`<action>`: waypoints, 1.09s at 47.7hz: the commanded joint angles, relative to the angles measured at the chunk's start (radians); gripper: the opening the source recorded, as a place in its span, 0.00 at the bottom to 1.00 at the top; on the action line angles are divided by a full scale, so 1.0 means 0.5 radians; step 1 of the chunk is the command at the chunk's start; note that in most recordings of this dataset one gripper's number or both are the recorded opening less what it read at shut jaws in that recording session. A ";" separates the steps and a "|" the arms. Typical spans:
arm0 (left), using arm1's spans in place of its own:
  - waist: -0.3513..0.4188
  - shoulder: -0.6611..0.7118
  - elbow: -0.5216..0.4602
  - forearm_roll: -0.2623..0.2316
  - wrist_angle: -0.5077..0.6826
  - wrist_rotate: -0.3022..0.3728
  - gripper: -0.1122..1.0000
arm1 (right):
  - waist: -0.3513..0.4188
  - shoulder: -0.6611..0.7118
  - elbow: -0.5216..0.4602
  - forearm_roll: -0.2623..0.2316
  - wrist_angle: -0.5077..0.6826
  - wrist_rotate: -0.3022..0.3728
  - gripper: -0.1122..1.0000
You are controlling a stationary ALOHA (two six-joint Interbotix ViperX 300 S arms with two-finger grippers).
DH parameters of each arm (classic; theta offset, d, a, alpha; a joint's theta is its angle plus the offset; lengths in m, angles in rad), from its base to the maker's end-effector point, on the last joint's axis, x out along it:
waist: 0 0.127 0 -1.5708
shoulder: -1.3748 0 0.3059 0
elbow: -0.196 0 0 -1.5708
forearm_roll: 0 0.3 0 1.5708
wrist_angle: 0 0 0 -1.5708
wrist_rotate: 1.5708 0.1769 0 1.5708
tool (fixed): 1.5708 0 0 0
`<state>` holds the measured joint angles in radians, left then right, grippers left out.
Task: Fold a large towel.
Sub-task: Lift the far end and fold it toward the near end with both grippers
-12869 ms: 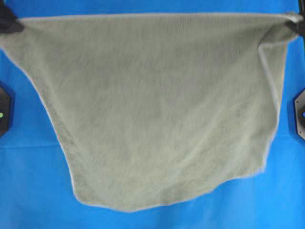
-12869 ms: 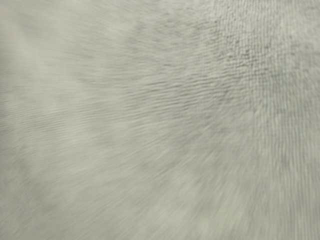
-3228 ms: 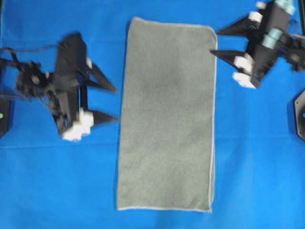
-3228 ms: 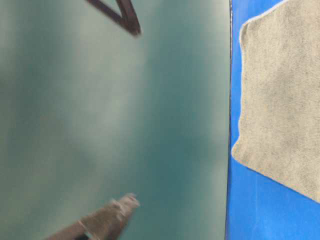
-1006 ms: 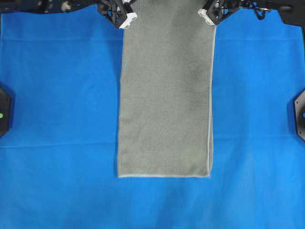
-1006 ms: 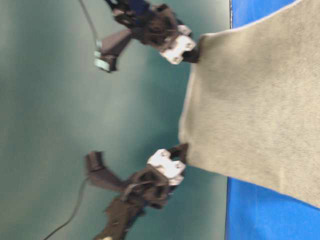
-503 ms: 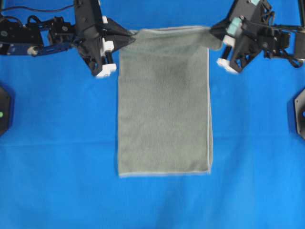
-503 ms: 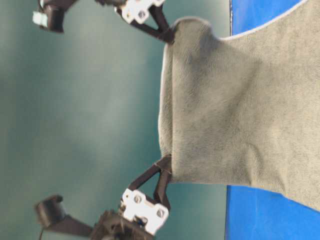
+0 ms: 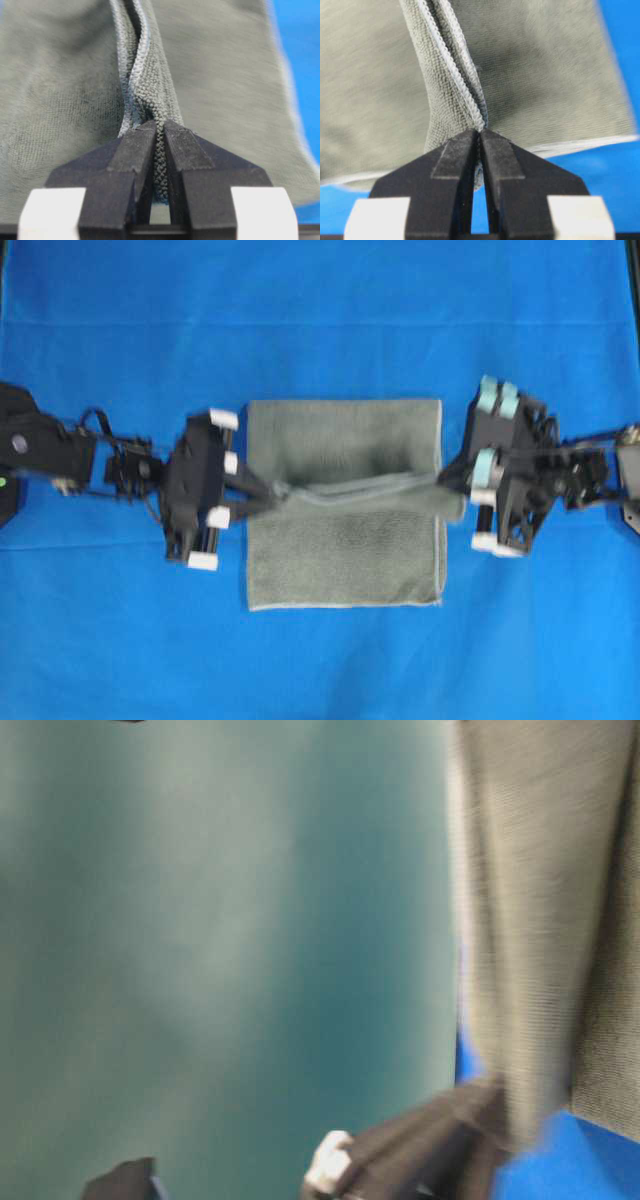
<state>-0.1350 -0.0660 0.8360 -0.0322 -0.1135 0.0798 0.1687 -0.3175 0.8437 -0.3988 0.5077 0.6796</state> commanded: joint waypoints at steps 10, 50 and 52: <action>-0.187 0.169 -0.034 -0.006 0.006 -0.215 0.13 | 0.206 0.212 -0.110 0.218 0.009 0.000 0.14; -0.285 0.264 -0.077 -0.003 -0.147 -0.270 0.55 | 0.307 0.488 -0.187 0.242 -0.313 0.000 0.60; -0.319 0.249 -0.083 -0.003 -0.147 -0.270 0.55 | 0.328 0.488 -0.187 0.242 -0.310 0.003 0.68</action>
<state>-0.2684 0.0813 0.8145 -0.0337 -0.1810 -0.0568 0.3129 -0.0644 0.7685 -0.2807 0.3543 0.6826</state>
